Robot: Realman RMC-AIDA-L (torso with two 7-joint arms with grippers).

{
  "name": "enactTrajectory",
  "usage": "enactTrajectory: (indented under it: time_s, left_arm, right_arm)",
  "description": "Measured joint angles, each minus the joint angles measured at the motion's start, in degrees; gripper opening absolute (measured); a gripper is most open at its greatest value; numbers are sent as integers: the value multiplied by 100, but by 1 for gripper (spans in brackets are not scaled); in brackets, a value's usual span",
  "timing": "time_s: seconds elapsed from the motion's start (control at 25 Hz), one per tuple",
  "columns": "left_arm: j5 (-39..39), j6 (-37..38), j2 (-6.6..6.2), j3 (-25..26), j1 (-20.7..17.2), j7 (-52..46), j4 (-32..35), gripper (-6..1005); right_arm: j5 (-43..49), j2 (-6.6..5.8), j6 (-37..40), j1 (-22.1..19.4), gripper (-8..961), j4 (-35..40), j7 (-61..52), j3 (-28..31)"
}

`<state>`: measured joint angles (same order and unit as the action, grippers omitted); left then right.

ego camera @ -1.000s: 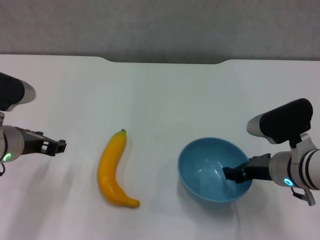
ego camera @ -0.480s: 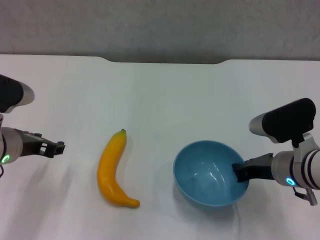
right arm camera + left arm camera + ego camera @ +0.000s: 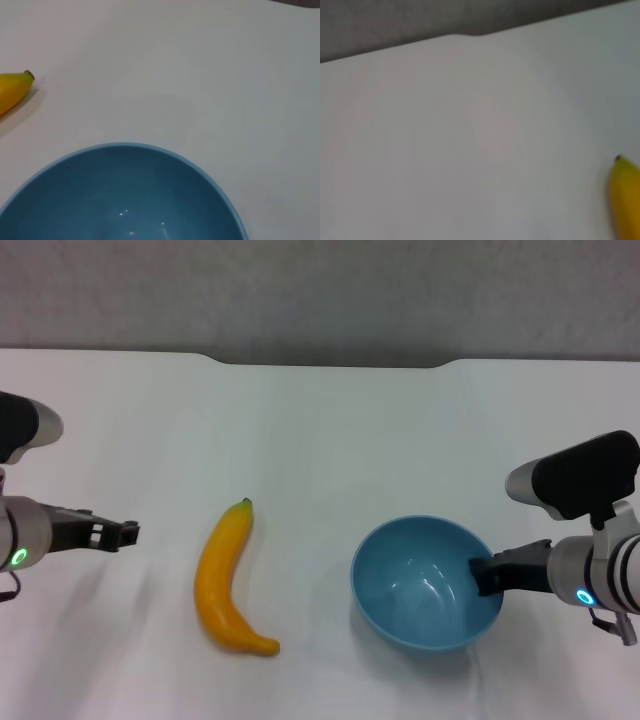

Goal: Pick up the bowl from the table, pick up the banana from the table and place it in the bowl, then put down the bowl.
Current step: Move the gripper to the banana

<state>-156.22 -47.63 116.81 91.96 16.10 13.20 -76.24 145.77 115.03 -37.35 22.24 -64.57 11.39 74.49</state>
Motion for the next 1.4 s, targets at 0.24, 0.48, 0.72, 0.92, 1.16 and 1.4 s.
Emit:
enactTrajectory:
  time_s: [0.24,0.48,0.72,0.92,1.16,1.4]
  left_arm:
    - [192,-628,-2,-47,145,-297,-305,622]
    - [153,-837,5,-338,196,-493,-358,624]
    - [140,-635,15,-670,241,-687,-376,626]
    - [149,-608,17,-696,255,-772,-349,626]
    - [189,-563,18,-874,255,-1066,-317,625]
    - [284,-445,26,-1193,378,-1508,-286,626]
  right_arm:
    - [115,2,23,8,61,-14,-7,8]
    - [137,0,148,63,55,-54,-11,43]
    - [139,5,262,60,35,-366,-6,45]
    - [137,5,377,19,35,-490,-12,22]
    - [136,3,449,3,35,-493,-15,95]
    - [209,6,517,-2,35,-486,-23,122]
